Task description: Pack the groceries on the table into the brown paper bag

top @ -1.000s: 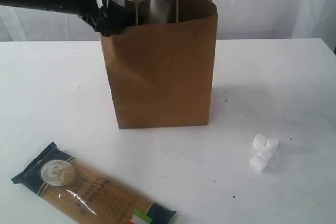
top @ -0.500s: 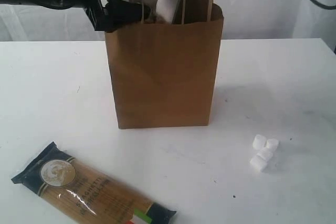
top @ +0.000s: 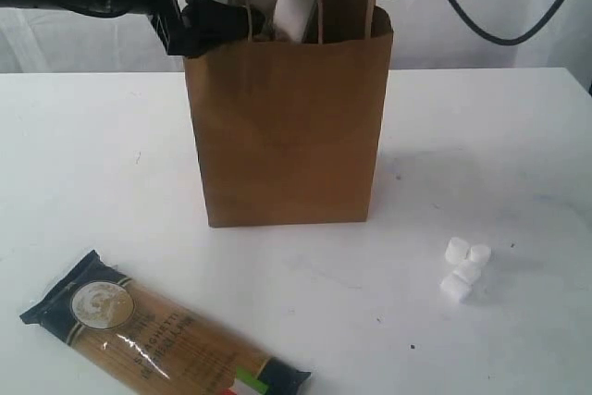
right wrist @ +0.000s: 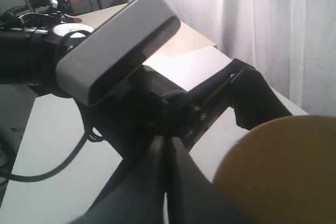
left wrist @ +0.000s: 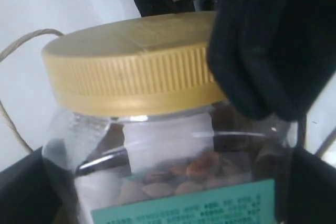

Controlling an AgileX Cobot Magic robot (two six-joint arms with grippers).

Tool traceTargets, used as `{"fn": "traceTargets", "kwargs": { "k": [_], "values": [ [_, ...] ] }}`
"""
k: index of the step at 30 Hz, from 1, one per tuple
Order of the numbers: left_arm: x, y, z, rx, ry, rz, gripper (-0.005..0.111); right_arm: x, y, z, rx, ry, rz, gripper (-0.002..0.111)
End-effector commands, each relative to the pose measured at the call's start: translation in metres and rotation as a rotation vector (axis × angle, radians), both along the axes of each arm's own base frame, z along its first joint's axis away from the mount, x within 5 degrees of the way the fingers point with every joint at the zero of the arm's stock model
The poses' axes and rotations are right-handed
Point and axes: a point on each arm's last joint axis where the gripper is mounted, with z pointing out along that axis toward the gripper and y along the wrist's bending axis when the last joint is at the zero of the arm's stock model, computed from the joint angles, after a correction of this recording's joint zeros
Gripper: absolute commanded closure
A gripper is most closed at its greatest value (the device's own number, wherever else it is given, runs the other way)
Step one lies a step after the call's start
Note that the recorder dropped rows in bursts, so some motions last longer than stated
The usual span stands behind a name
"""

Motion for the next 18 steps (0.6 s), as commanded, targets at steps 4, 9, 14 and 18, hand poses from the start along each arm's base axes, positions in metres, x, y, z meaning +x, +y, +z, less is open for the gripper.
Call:
{"fn": "traceTargets", "kwargs": {
  "k": [4, 9, 14, 18],
  "values": [
    [-0.003, -0.001, 0.010, -0.053, -0.022, -0.017, 0.002, 0.013, -0.004, -0.007, -0.114, -0.022, -0.174, 0.108],
    [-0.005, -0.001, 0.011, -0.056, -0.023, -0.027, 0.002, 0.018, -0.008, -0.009, -0.152, -0.046, -0.242, 0.108],
    [-0.011, -0.003, 0.014, -0.093, -0.024, -0.099, 0.002, 0.022, -0.011, -0.012, -0.192, -0.037, -0.288, 0.108],
    [-0.009, -0.003, 0.014, -0.088, -0.030, -0.086, 0.002, 0.019, -0.011, -0.010, -0.190, -0.038, -0.273, 0.108]
  ]
}}
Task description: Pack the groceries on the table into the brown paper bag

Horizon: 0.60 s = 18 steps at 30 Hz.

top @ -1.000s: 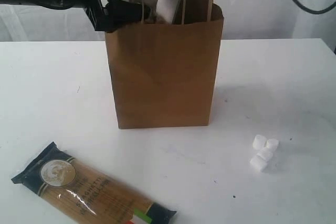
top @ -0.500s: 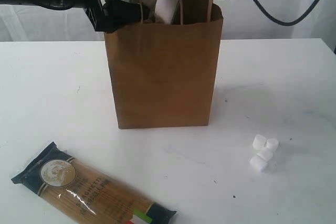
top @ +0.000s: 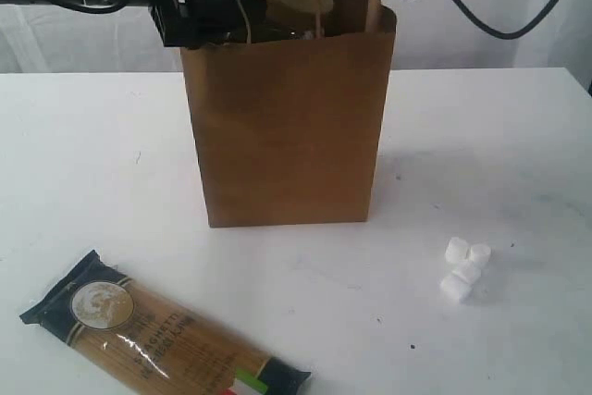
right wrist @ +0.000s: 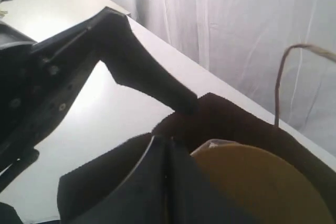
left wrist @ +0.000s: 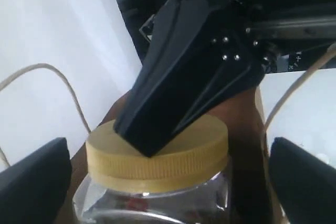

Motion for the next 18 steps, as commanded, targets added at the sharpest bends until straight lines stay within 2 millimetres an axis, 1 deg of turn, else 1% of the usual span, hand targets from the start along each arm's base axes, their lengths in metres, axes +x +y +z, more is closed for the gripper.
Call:
{"fn": "traceTargets", "kwargs": {
  "k": [1, 7, 9, 13, 15, 18],
  "values": [
    [-0.004, -0.001, 0.009, -0.030, -0.023, -0.022, 0.002, -0.002, -0.002, 0.004, -0.018, -0.019, -0.003, 0.108],
    [0.000, 0.001, 0.009, -0.028, -0.023, 0.023, 0.002, -0.010, -0.006, 0.021, -0.002, -0.062, -0.020, 0.108],
    [0.000, 0.004, 0.012, -0.048, -0.023, 0.040, 0.002, -0.013, -0.009, 0.028, 0.002, -0.087, -0.039, 0.108],
    [-0.005, 0.011, 0.028, -0.099, -0.047, 0.064, 0.002, -0.015, -0.015, 0.041, 0.013, -0.140, -0.104, 0.108],
    [-0.007, 0.014, 0.033, -0.103, -0.060, 0.074, 0.002, -0.014, -0.017, 0.044, 0.014, -0.157, -0.132, 0.108],
    [-0.003, 0.024, 0.034, -0.092, -0.066, 0.124, 0.002, -0.012, -0.018, 0.043, -0.006, -0.172, -0.143, 0.108]
  ]
}}
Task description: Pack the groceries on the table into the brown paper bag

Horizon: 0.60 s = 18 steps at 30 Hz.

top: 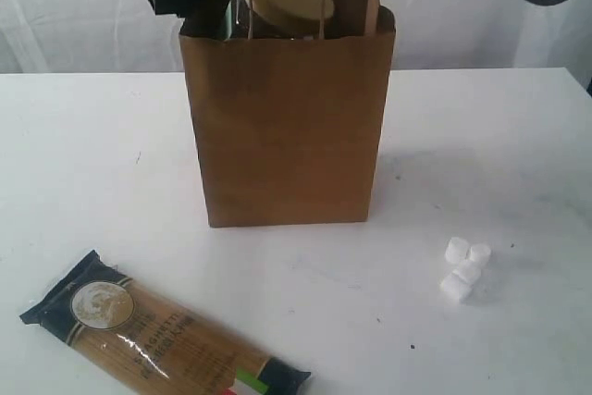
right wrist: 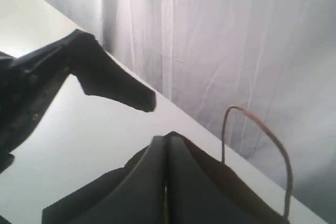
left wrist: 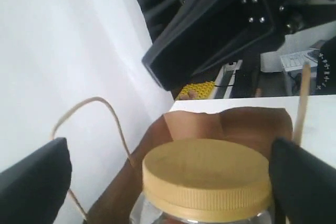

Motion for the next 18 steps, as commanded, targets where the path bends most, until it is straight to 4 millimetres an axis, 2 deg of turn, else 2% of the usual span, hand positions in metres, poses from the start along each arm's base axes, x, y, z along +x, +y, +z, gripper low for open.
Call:
{"fn": "traceTargets", "kwargs": {
  "k": [1, 10, 14, 18],
  "values": [
    [0.003, 0.015, 0.011, -0.017, -0.033, 0.075, 0.002, 0.001, -0.004, 0.003, -0.029, -0.031, -0.032, 0.108],
    [0.010, 0.064, 0.021, -0.113, 0.093, 0.204, 0.002, 0.000, -0.015, 0.005, -0.171, -0.080, -0.114, 0.108],
    [0.007, 0.091, 0.029, -0.121, 0.143, 0.276, 0.002, -0.002, -0.027, 0.017, -0.211, -0.127, -0.225, 0.108],
    [0.004, 0.111, 0.028, -0.118, 0.248, 0.339, 0.002, -0.008, -0.043, 0.033, -0.232, -0.183, -0.333, 0.108]
  ]
}}
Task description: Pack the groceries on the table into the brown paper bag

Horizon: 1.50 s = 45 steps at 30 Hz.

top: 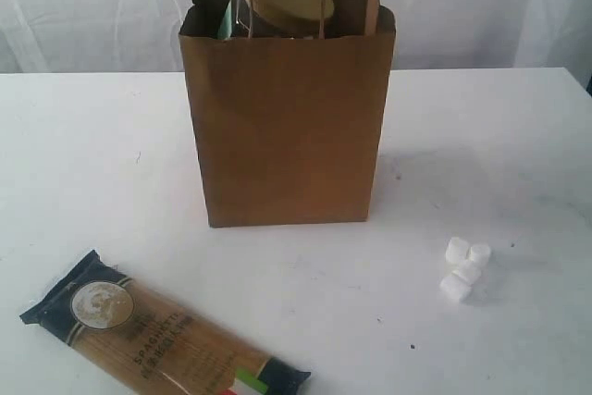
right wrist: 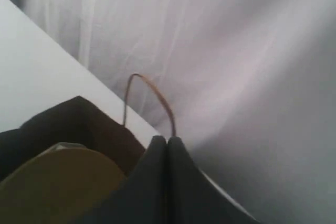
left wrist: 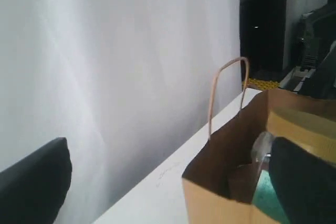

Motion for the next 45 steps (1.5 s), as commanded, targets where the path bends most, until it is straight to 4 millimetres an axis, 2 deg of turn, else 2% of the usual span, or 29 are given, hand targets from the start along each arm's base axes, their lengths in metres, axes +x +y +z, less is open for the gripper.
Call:
{"fn": "traceTargets", "kwargs": {
  "k": [1, 7, 10, 13, 17, 20, 22, 26, 28, 29, 30, 32, 33, 34, 35, 37, 39, 41, 43, 44, 45],
  "values": [
    [-0.006, 0.019, 0.005, -0.042, 0.113, 0.049, 0.002, -0.007, -0.020, 0.022, -0.029, -0.091, -0.123, 0.108],
    [-0.007, 0.022, 0.003, -0.197, 0.321, 0.067, 0.002, -0.013, -0.057, 0.040, -0.058, -0.134, -0.282, 0.108],
    [-0.010, 0.019, 0.003, -0.201, 0.338, 0.018, 0.002, -0.015, -0.084, 0.047, -0.096, -0.140, -0.386, 0.108],
    [-0.010, 0.020, 0.003, -0.203, 0.341, 0.019, 0.002, -0.021, -0.114, 0.046, -0.182, -0.075, -0.510, 0.108],
    [-0.010, 0.019, 0.003, -0.229, 0.372, 0.017, 0.002, -0.035, -0.161, 0.026, -0.369, 0.199, -0.760, 0.108],
    [-0.009, 0.020, 0.003, -0.245, 0.387, 0.033, 0.002, -0.046, -0.182, 0.005, -0.450, 0.433, -0.860, 0.108],
    [-0.008, 0.021, 0.003, -0.247, 0.384, 0.049, 0.002, -0.052, -0.186, -0.008, -0.447, 0.566, -0.870, 0.108],
    [-0.008, 0.021, 0.001, -0.222, 0.390, 0.052, 0.003, -0.056, -0.176, -0.027, -0.438, 0.705, -0.744, 0.108],
    [-0.010, 0.020, -0.002, -0.195, 0.416, 0.043, 0.011, -0.057, -0.168, -0.038, -0.432, 0.747, -0.636, 0.108],
    [-0.011, 0.020, -0.004, -0.175, 0.435, 0.041, 0.018, -0.058, -0.163, -0.044, -0.428, 0.769, -0.574, 0.108],
    [-0.012, 0.020, -0.006, -0.156, 0.449, 0.039, 0.027, -0.058, -0.160, -0.048, -0.418, 0.786, -0.530, 0.108],
    [-0.014, 0.020, -0.012, -0.094, 0.482, 0.030, 0.052, -0.060, -0.152, -0.059, -0.383, 0.829, -0.452, 0.108],
    [-0.017, 0.020, -0.016, -0.030, 0.506, 0.017, 0.084, -0.062, -0.143, -0.068, -0.329, 0.867, -0.371, 0.108],
    [-0.018, 0.020, -0.018, -0.011, 0.511, 0.010, 0.099, -0.063, -0.138, -0.071, -0.305, 0.880, -0.328, 0.108],
    [-0.020, 0.020, -0.019, 0.013, 0.513, 0.002, 0.106, -0.064, -0.132, -0.074, -0.288, 0.891, -0.290, 0.108],
    [-0.022, 0.019, -0.020, 0.024, 0.528, -0.014, 0.106, -0.066, -0.121, -0.077, -0.255, 0.906, -0.227, 0.108],
    [-0.024, 0.020, -0.022, 0.047, 0.556, -0.001, 0.107, -0.071, -0.093, -0.079, -0.214, 0.919, -0.113, 0.108],
    [-0.024, 0.026, -0.022, 0.079, 0.579, 0.089, 0.107, -0.077, -0.072, -0.078, -0.219, 0.912, -0.028, 0.108],
    [-0.026, 0.044, -0.015, 0.105, 0.595, 0.366, 0.107, -0.090, -0.034, -0.079, -0.304, 0.881, 0.117, 0.108],
    [-0.036, 0.059, -0.007, 0.060, 0.616, 0.597, 0.107, -0.100, -0.008, -0.085, -0.368, 0.875, 0.204, 0.108],
    [-0.043, 0.064, -0.004, 0.009, 0.636, 0.693, 0.107, -0.101, 0.002, -0.088, -0.383, 0.851, 0.222, 0.108]
  ]
}}
